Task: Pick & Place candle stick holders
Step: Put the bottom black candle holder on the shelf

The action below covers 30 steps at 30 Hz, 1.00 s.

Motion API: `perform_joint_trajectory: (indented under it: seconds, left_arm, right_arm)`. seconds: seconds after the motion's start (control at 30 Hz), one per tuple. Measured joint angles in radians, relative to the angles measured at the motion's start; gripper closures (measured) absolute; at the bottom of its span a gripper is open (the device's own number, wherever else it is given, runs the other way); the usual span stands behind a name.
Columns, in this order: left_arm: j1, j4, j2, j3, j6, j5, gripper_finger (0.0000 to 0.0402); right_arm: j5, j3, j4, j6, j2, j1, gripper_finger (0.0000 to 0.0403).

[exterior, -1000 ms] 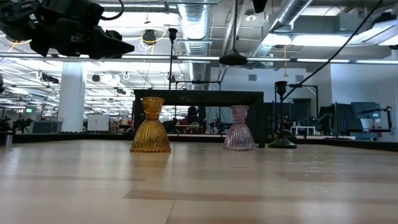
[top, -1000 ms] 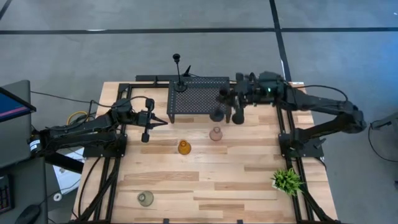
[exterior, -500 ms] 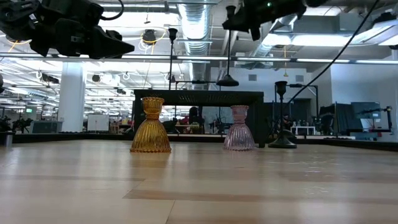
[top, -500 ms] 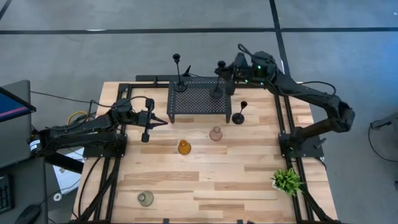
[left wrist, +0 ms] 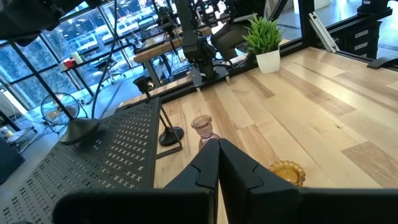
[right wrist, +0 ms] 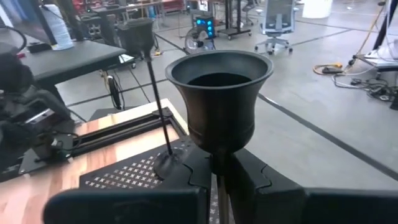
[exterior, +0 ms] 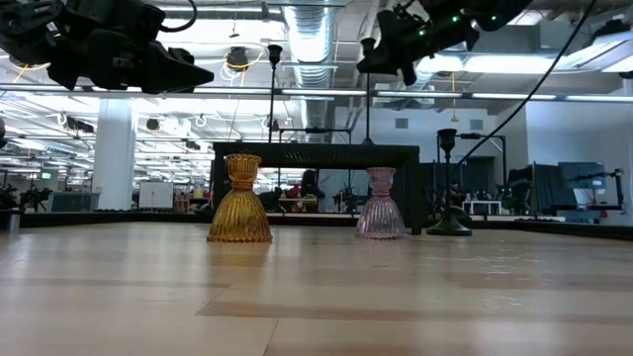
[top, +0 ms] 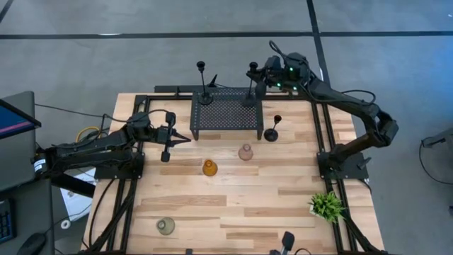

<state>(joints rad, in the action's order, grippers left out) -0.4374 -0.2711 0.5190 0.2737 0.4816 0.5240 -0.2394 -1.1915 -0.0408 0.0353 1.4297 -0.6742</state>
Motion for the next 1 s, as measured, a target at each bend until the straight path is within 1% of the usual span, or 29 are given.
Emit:
perform_joint_trajectory:
  seconds: [0.3, 1.0]
  left_arm:
    - [0.0, -0.006, 0.0, 0.0, 0.0, 0.0, 0.0396]
    - [0.0, -0.008, 0.0, 0.0, 0.0, 0.0, 0.0393]
  right_arm:
    - [0.002, 0.0, 0.003, 0.016, 0.0, -0.036, 0.0385]
    - [0.005, 0.0, 0.024, 0.029, -0.001, -0.042, 0.038]
